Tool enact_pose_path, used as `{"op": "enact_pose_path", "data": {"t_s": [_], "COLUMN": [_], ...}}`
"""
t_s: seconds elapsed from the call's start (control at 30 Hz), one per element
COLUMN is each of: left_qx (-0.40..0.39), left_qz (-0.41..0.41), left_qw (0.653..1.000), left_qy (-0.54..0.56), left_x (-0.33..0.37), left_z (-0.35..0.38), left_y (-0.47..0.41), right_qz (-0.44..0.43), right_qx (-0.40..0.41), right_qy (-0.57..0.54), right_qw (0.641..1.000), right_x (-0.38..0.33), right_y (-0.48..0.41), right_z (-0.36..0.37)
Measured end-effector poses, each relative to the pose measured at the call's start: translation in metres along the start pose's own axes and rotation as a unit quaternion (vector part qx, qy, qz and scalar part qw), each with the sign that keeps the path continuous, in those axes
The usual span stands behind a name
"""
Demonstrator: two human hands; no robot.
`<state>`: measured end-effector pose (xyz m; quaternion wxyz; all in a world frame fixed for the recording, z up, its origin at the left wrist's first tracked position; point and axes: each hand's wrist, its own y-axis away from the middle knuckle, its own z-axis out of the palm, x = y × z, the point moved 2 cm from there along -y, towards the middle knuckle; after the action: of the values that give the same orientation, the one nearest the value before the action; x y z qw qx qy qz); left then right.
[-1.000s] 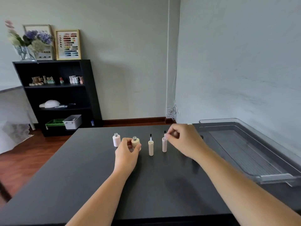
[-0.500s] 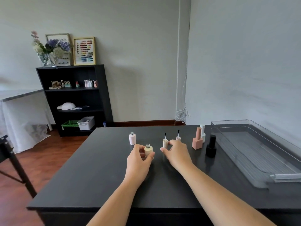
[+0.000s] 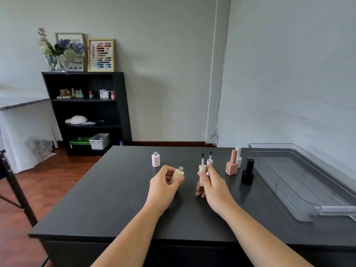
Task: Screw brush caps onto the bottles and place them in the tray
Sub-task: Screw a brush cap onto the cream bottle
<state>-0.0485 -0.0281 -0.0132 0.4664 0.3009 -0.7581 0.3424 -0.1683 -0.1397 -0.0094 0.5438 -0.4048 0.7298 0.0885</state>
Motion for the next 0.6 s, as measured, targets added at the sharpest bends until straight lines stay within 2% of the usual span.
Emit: {"op": "enact_pose_path", "data": {"t_s": [0.17, 0.6], "left_qx": [-0.001, 0.010], "left_qz": [0.011, 0.019], "left_qw": [1.000, 1.000], "left_qy": [0.004, 0.002], "left_x": [-0.0005, -0.0014], "left_z": [-0.0008, -0.0013], "left_y": [0.0006, 0.0000], "right_qz": [-0.031, -0.063], "right_qx": [0.054, 0.104], "right_qy": [-0.044, -0.062], "right_qw": [0.997, 0.991], "right_x": [0.0078, 0.0092], "right_y": [0.0011, 0.0030], "right_z": [-0.0064, -0.0097]}}
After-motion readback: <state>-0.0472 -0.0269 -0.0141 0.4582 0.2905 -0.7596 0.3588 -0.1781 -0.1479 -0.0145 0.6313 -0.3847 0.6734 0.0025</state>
